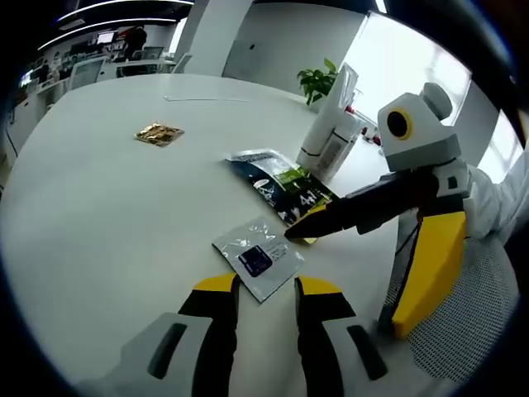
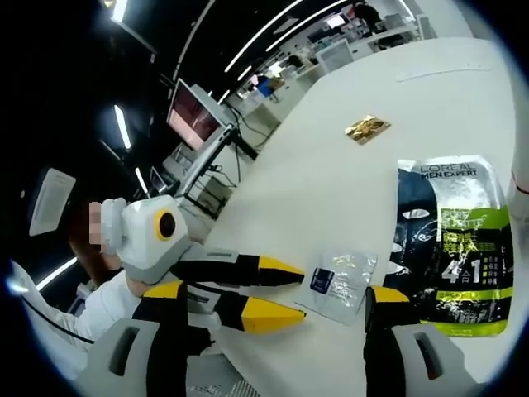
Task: Arrange the skincare products in the storage area until every visible bottle or jar stands upright without overlapping.
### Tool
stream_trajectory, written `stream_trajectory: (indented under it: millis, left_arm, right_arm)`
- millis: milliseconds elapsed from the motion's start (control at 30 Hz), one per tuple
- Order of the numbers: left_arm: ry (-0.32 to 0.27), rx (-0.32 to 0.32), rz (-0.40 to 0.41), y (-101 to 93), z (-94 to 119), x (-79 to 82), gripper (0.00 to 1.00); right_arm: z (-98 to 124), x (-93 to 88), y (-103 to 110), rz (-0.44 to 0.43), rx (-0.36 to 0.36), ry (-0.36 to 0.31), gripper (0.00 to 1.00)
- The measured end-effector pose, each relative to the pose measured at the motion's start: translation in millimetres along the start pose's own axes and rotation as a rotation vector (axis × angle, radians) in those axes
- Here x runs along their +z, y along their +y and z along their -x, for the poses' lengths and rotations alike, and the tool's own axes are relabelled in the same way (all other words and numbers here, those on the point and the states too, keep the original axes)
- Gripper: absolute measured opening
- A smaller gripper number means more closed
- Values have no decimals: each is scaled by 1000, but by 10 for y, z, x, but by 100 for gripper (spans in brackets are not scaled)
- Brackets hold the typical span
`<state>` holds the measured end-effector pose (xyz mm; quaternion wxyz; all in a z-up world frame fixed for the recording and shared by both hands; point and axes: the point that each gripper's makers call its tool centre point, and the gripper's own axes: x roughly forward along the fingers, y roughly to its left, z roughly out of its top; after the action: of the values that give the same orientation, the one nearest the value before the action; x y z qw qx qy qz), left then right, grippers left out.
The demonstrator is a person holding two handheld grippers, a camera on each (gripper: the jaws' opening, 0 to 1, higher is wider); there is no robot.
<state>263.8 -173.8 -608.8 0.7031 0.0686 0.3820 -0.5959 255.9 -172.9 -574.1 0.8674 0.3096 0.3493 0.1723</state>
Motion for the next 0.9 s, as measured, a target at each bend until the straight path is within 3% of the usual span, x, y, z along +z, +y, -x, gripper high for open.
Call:
stream_trajectory:
  millis: [467, 633, 733, 900]
  left_arm:
    - [3, -9, -3, -31, -22, 8, 21]
    - [6, -18, -15, -49, -22, 13, 23]
    - [5, -17, -18, -43, -21, 24, 24]
    - [-3, -12, -21, -34, -12, 56, 27]
  right_arm:
    - [174, 230, -2, -54, 20, -91, 88]
    - [248, 265, -36, -19, -14, -104, 91]
    - [310, 310, -79, 63, -53, -109, 92]
    - [401, 329, -32, 94, -54, -119, 94]
